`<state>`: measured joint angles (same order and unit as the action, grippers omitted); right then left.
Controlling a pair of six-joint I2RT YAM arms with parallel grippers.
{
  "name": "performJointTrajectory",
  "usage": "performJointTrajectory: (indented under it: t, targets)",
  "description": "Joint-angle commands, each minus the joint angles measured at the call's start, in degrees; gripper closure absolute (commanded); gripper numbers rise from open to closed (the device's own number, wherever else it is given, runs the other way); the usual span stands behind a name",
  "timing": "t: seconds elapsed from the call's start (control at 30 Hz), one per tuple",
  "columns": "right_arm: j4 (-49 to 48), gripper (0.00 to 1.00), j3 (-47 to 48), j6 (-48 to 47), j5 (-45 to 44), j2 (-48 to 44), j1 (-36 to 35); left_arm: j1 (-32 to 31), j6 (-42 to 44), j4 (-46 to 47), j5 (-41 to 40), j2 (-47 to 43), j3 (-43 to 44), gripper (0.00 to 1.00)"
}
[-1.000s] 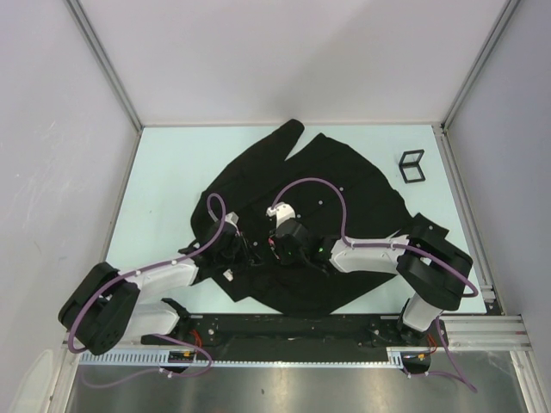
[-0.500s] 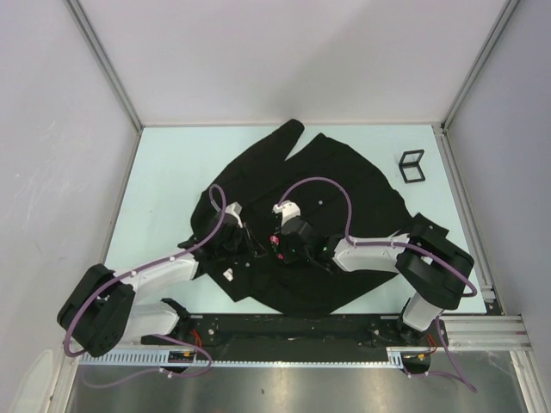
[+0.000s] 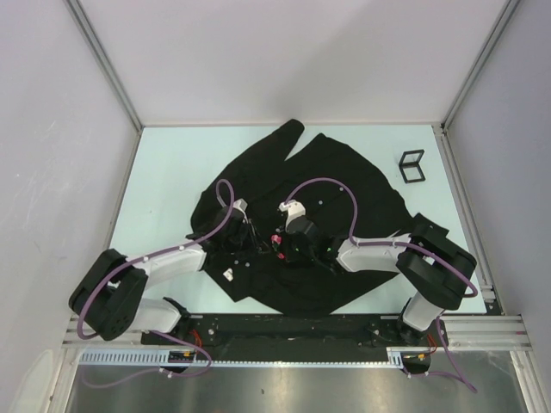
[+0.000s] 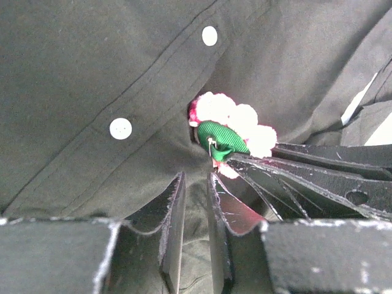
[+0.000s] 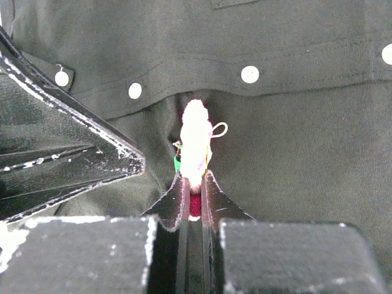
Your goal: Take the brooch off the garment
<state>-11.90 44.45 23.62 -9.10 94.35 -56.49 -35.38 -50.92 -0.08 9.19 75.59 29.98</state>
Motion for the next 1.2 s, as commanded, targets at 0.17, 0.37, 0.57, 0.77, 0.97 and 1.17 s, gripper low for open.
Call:
performJointTrajectory:
  t: [0.17, 0.37, 0.57, 0.77, 0.97, 1.17]
  targets:
    - [1.79, 1.00, -2.08, 1.34, -0.83, -0.57, 2.43, 0.13, 2.31, 1.92, 0.48, 4.21, 4.39, 0.77]
    - [0.83, 0.93, -2.00, 1.08, 0.93, -0.21, 2.44, 0.13, 1.79, 4.38, 1.71, 7.46, 3.69, 0.82]
    - [0.56, 0.89, -2.00, 1.08, 1.63, 0.31, 2.35, -0.04, 1.26, 7.46, 3.20, 9.40, 3.33, 0.85]
    - [-0.14, 0.81, -2.00, 0.91, 2.69, 0.84, 2.35, -0.13, 1.26, 7.81, 3.82, 10.89, 4.30, 0.85]
    - [-0.58, 0.68, -2.08, 0.55, 2.51, 1.28, 2.00, -0.13, 1.17, 7.99, 3.99, 10.37, 4.48, 0.86]
    - [-0.23, 0.58, -1.56, 0.03, 1.81, 1.54, 1.29, -0.40, 1.08, 7.37, 3.64, 9.14, 4.48, 0.86]
